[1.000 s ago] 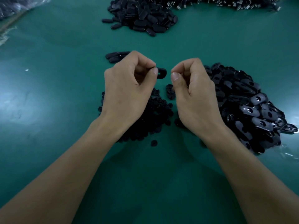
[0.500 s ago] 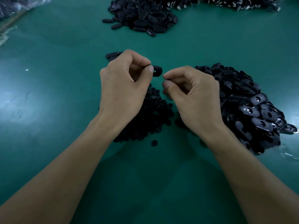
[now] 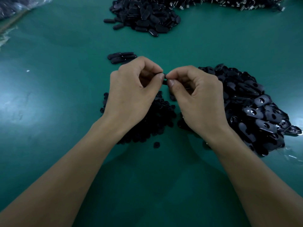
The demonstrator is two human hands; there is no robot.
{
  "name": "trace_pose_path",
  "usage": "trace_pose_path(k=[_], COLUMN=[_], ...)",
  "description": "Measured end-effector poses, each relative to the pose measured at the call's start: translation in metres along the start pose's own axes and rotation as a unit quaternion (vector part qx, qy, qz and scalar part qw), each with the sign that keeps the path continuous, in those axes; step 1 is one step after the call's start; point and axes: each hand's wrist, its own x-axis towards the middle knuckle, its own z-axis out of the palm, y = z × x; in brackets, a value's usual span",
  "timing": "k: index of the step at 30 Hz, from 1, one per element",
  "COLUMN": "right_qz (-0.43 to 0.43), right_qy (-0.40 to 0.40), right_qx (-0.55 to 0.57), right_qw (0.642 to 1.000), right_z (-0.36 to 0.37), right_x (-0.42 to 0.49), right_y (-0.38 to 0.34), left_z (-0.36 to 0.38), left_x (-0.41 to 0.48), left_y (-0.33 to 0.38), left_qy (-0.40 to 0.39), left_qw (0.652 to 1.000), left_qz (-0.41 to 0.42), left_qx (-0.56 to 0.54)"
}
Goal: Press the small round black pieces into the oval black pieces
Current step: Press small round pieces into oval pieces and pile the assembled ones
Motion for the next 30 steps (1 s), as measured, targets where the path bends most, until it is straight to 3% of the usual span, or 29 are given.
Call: trace_pose_path(k=[7,16,30], right_qz=[0.012,0.039,0.025], right_qy=[-0.003,-0.013,-0.008], right_qx=[0.017,0.050,0.044], right_qw=[1.000,0.998,0.999], right_z=[-0.0003,0.0010,-0.0015], right_x=[-0.0005,0.0003,-0.0001], right_y=[-0.0007,0.0026,-0.0006], left_z=[-0.0005,-0.0030,-0.0024], left_x=[0.0003,0.0030,0.0029], left_y=[0.0000,-0.0021,-0.0036], left_qy=[-0.013,0.026,0.021], left_qw=[1.000,0.999,0.999], left_qz=[-0.001,-0.022,-0.027], left_qx=[-0.012,-0.018,-0.029])
